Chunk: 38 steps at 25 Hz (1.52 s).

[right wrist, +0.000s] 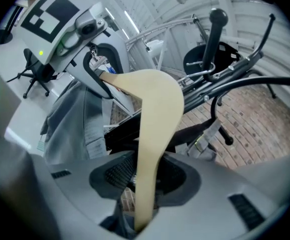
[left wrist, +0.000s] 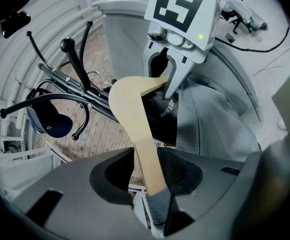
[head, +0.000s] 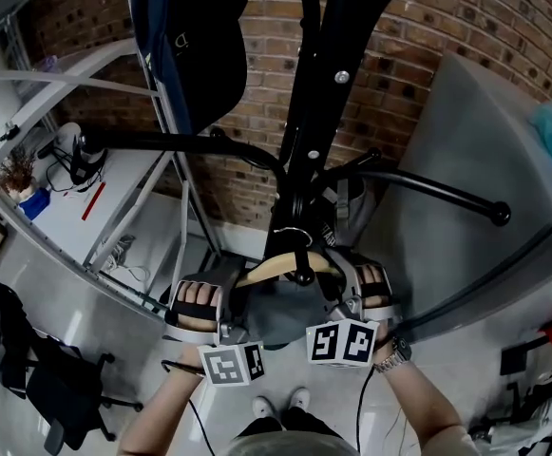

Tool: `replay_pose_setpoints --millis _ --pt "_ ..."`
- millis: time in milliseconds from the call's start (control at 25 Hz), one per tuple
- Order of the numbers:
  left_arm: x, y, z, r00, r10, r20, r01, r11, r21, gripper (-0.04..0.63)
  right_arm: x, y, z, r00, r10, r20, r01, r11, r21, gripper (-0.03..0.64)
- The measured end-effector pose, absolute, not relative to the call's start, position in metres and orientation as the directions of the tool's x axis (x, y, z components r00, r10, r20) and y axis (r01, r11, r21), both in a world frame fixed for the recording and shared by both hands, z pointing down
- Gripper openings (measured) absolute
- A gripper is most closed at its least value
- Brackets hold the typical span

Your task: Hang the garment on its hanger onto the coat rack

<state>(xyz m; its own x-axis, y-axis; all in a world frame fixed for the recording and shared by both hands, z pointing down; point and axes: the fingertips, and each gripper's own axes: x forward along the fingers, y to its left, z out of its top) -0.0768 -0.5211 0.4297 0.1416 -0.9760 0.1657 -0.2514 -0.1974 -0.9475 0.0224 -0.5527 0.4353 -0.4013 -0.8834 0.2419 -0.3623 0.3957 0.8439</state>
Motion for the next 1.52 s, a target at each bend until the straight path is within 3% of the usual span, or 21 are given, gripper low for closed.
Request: replay_pose_setpoints --millis 160,360,720,1000,1040,1200,1240,1360,1520 --pt "-0.075 -0.510 0.425 0.181 -0.978 0.099 -0.338 -0.157 -0.928 0.138 0.023 -0.545 0.436 -0.439 -0.865 0.244 -0.413 0.436 0.800 0.140" --pt "-0.078 -0.499 0.422 0.180 -0.981 0.079 -0.455 -0.154 -0.877 0.138 0.024 -0.536 0.434 -0.460 -0.857 0.233 -0.473 0.459 0.752 0.212" --pt "-0.088 -0.475 0.420 0.133 -0.989 0.057 -0.655 -0.131 -0.744 0.137 0.038 -0.509 0.405 -0.454 -0.886 0.093 -0.687 0.415 0.597 0.212" --pt "-0.081 -0.442 0.426 0.135 -0.991 -0.003 -0.873 -0.117 -0.474 0.137 0.031 -0.461 0.431 -0.539 -0.841 0.048 -0.789 0.524 0.320 0.210" --pt "-0.079 -0.435 0.428 0.149 -0.989 -0.012 -0.894 -0.130 -0.430 0.137 0.029 -0.455 0.436 -0.552 -0.832 0.045 -0.797 0.543 0.263 0.205" --pt "-0.063 -0.419 0.441 0.248 -0.969 -0.008 -0.921 -0.233 -0.311 0.135 0.029 -0.437 0.454 -0.589 -0.805 0.073 -0.805 0.592 0.034 0.068" --pt "-0.059 -0.416 0.444 0.275 -0.962 -0.005 -0.925 -0.263 -0.275 0.126 0.030 -0.434 0.457 -0.597 -0.798 0.079 -0.801 0.598 -0.011 0.061" --pt "-0.057 -0.407 0.456 0.300 -0.954 0.024 -0.944 -0.300 -0.138 0.003 0.029 -0.422 0.462 -0.634 -0.769 0.076 -0.772 0.626 -0.111 0.040" --pt "-0.053 -0.398 0.468 0.328 -0.942 0.070 -0.944 -0.330 -0.026 0.003 0.033 -0.404 0.453 -0.659 -0.752 0.026 -0.750 0.654 -0.095 0.030"
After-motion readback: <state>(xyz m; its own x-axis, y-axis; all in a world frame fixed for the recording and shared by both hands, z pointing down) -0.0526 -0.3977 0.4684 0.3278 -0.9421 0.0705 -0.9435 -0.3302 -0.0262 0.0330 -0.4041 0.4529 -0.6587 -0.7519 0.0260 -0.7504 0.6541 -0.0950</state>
